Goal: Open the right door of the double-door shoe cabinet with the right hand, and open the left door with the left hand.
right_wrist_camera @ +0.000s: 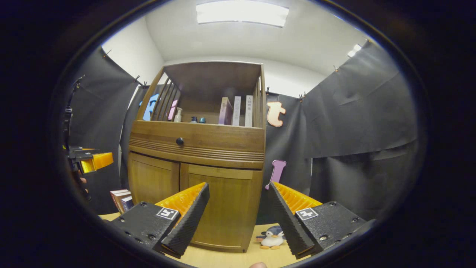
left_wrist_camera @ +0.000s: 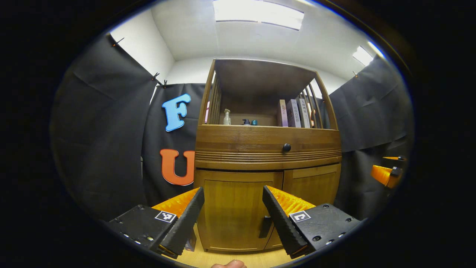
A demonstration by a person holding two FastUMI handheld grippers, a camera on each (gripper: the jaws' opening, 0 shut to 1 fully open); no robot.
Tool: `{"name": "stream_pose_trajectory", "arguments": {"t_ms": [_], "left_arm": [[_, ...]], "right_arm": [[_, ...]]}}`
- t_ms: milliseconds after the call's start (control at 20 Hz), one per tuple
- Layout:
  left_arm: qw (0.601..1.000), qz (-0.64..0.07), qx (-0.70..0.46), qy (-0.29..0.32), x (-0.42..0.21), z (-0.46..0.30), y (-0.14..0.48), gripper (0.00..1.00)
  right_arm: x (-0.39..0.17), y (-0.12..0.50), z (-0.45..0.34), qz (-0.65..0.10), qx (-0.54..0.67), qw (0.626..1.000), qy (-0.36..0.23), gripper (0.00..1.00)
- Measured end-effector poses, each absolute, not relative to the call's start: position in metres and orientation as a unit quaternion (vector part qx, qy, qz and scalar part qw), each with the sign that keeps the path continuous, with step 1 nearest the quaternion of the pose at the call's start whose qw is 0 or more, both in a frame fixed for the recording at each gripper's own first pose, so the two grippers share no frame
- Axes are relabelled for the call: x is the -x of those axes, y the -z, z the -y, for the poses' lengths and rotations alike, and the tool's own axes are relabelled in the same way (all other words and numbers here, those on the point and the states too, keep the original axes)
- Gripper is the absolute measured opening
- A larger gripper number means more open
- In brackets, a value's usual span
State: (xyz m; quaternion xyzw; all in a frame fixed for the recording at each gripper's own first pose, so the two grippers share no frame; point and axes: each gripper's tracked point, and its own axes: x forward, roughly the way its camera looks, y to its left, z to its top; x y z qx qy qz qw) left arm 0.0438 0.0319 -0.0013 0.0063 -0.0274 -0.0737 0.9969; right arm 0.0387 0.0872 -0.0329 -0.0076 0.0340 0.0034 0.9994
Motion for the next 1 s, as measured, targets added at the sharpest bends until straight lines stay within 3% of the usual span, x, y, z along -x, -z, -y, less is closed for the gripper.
{"name": "stream_pose_trajectory", "arguments": {"t_ms": [100, 200, 250, 350, 850, 1000], "left_arm": [[0.997, 0.025, -0.014, 0.071, -0.045, -0.037, 0.005, 0.95], [0.997, 0.022, -0.024, 0.070, -0.048, -0.041, 0.010, 0.95], [0.997, 0.022, -0.028, 0.069, -0.048, -0.043, 0.013, 1.00], [0.997, 0.020, -0.034, 0.059, -0.050, -0.051, 0.019, 0.95], [0.998, -0.016, -0.037, 0.051, -0.058, -0.083, 0.061, 0.95], [0.998, -0.021, -0.041, 0.045, -0.061, -0.093, 0.066, 1.00]], "right_arm": [[-0.042, 0.041, -0.093, -0.041, 0.012, 0.999, -0.003, 1.00], [-0.047, 0.052, -0.101, -0.052, 0.010, 0.999, -0.005, 0.99], [-0.052, 0.059, -0.107, -0.059, 0.007, 0.998, -0.009, 0.99], [-0.059, 0.076, -0.122, -0.076, 0.000, 0.997, -0.020, 0.99], [-0.103, 0.196, -0.200, -0.181, -0.016, 0.981, -0.067, 1.00], [-0.119, 0.238, -0.212, -0.212, -0.014, 0.975, -0.070, 0.94]]}}
